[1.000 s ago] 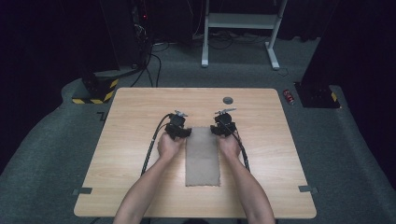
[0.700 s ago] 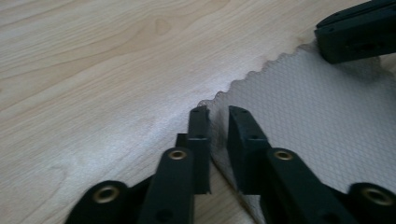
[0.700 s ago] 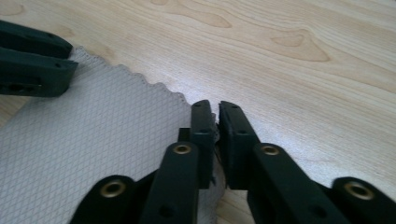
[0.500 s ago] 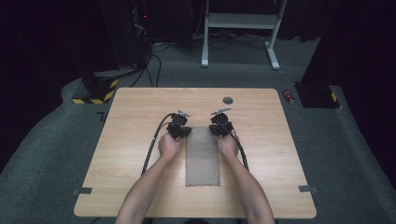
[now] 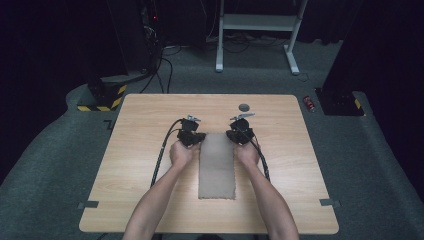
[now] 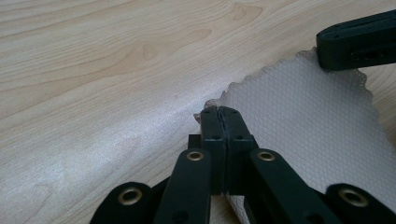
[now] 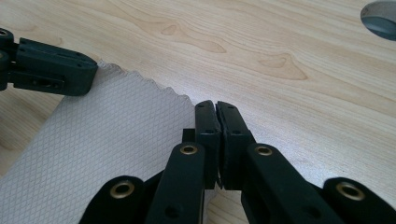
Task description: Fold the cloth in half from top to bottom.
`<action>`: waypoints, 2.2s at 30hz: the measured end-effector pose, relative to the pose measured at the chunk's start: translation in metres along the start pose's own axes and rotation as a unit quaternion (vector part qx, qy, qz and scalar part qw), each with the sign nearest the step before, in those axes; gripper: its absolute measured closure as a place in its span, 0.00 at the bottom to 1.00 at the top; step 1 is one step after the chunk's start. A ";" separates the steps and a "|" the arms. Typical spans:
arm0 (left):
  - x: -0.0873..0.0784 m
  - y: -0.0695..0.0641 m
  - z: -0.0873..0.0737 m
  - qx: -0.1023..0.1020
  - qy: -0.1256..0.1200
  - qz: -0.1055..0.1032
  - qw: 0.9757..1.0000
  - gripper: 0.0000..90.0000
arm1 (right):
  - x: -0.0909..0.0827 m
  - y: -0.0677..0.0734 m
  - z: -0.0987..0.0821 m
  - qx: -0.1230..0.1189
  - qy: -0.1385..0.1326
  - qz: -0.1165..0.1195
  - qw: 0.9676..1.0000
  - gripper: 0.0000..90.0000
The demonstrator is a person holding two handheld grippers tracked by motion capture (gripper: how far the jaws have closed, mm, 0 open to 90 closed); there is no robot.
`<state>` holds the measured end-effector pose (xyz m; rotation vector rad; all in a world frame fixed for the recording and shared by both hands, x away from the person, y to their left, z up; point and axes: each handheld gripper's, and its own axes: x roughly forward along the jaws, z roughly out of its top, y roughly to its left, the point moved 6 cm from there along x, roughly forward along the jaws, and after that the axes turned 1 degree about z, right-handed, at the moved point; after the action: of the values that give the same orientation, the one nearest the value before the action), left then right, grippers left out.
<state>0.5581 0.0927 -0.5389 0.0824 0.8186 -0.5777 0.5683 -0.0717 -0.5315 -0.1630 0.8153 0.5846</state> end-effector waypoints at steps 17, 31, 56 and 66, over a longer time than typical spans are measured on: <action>-0.023 -0.011 0.041 0.020 -0.047 -0.018 0.999 0.99 | -0.039 -0.009 0.024 -0.018 -0.045 -0.007 0.999 0.98; -0.021 -0.016 0.022 0.042 -0.027 -0.038 0.998 0.99 | -0.036 0.000 0.003 -0.030 -0.034 0.012 0.999 0.98; -0.022 -0.032 -0.024 0.105 0.025 -0.057 0.993 0.99 | -0.039 0.020 -0.048 -0.063 -0.013 0.041 0.997 0.98; -0.032 -0.033 -0.038 0.097 0.012 -0.068 0.993 0.99 | -0.045 0.032 -0.063 -0.066 -0.017 0.056 0.996 0.98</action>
<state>0.4983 0.0901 -0.5368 0.2130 0.7933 -0.7861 0.4860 -0.0868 -0.5394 -0.2291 0.7552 0.7455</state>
